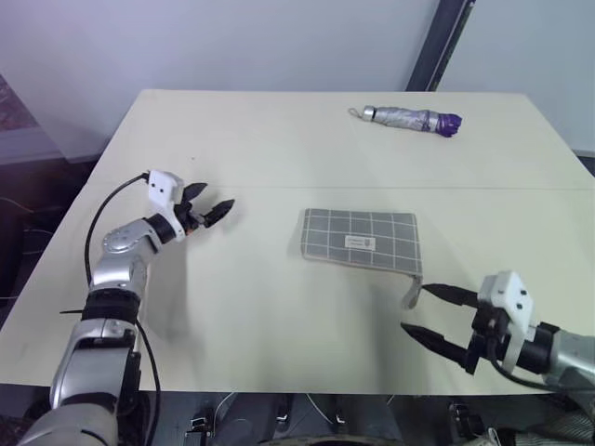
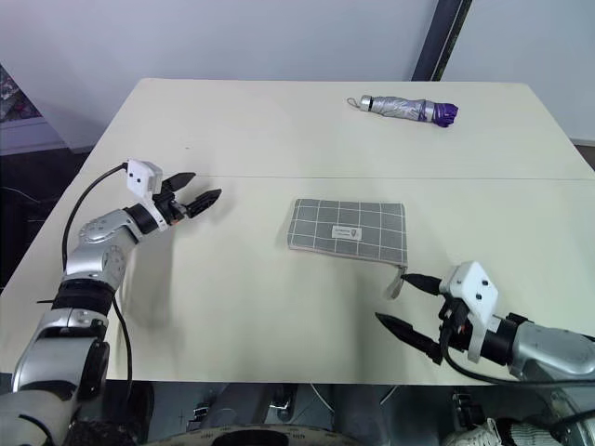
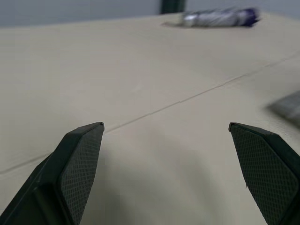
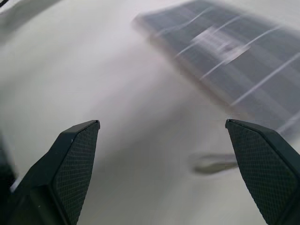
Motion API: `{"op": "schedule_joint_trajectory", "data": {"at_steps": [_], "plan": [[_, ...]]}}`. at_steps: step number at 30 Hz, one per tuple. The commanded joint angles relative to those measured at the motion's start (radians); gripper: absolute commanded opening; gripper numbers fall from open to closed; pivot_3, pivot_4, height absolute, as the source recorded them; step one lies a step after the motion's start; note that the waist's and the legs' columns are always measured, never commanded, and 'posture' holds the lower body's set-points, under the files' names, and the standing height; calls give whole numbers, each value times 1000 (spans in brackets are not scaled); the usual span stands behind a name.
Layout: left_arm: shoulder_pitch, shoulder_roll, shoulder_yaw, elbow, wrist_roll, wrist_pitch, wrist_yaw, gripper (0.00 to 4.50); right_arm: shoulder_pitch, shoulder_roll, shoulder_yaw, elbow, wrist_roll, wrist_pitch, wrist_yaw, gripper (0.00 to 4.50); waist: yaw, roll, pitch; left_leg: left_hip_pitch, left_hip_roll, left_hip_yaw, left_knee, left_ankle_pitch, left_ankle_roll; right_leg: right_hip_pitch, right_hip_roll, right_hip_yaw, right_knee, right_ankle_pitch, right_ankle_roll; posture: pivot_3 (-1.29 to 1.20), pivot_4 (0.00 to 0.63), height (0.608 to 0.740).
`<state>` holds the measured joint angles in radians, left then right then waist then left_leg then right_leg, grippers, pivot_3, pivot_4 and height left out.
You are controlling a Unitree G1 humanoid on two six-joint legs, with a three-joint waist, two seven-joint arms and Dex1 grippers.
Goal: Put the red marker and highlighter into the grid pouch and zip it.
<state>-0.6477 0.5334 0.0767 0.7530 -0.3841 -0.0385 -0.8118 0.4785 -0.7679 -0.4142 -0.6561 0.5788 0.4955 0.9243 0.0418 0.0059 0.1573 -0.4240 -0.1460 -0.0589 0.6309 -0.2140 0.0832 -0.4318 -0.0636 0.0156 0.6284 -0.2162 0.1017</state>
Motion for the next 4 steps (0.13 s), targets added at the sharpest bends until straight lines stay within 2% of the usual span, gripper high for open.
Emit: {"op": "schedule_joint_trajectory", "data": {"at_steps": [1, 4], "plan": [[-85, 25, 69, 108, 39, -109, 50, 4500, 27, 3, 7, -20, -61, -85, 14, 4461, 1, 0, 0, -1, -1, 0, 0, 0, 0, 0, 0, 0, -1, 0, 0, 0, 150, 740], [-136, 29, 98, 208, 64, -153, 102, 4500, 32, -6, 12, 7, -70, -88, 22, 4461, 1, -1, 0, -1, -2, 0, 1, -1, 2, 1, -1, 0, -2, 0, 0, 0, 150, 740]]}}
